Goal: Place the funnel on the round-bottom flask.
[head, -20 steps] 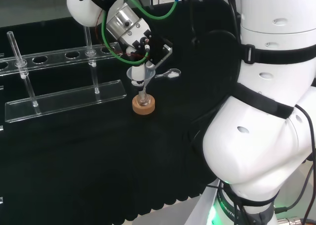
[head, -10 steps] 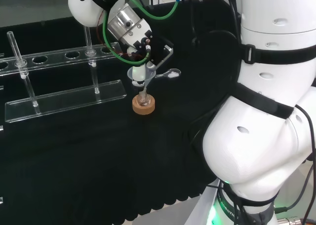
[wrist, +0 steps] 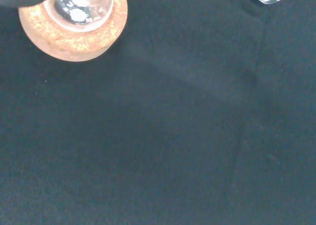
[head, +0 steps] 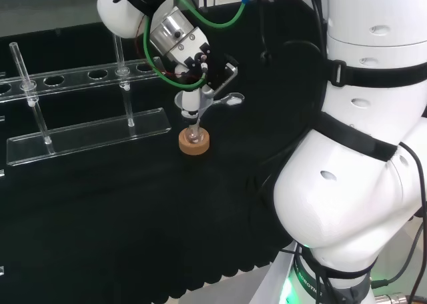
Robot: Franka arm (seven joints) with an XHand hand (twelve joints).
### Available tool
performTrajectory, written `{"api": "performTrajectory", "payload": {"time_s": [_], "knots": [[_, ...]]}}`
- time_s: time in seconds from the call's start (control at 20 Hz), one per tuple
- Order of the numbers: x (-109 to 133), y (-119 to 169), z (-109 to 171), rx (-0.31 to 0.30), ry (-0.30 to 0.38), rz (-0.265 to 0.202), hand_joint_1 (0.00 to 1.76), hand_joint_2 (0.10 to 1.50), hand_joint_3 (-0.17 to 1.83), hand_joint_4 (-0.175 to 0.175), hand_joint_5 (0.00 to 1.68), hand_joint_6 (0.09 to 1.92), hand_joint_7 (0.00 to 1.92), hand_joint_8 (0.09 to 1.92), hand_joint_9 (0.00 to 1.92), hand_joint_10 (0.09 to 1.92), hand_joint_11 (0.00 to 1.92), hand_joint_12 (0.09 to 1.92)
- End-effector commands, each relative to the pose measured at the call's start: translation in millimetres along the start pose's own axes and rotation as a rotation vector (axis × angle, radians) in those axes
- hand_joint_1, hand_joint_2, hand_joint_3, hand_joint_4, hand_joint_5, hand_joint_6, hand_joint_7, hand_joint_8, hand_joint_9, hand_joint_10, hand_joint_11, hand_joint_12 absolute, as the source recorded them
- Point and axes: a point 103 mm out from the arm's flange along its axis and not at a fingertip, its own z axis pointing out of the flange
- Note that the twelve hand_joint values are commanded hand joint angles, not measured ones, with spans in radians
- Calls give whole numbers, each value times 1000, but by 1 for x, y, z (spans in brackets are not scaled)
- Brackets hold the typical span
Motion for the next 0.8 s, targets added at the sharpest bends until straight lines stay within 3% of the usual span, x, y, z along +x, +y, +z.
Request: {"api": "performTrajectory", "payload": {"time_s": [0.05,0.8], "knots": [[-4,-1,3,-7,20,4,730,724,604,-18,362,461,452,730,878,498,675,1249],[-8,-6,10,-28,33,-10,660,694,520,-33,352,227,389,738,800,556,637,1267]]}}
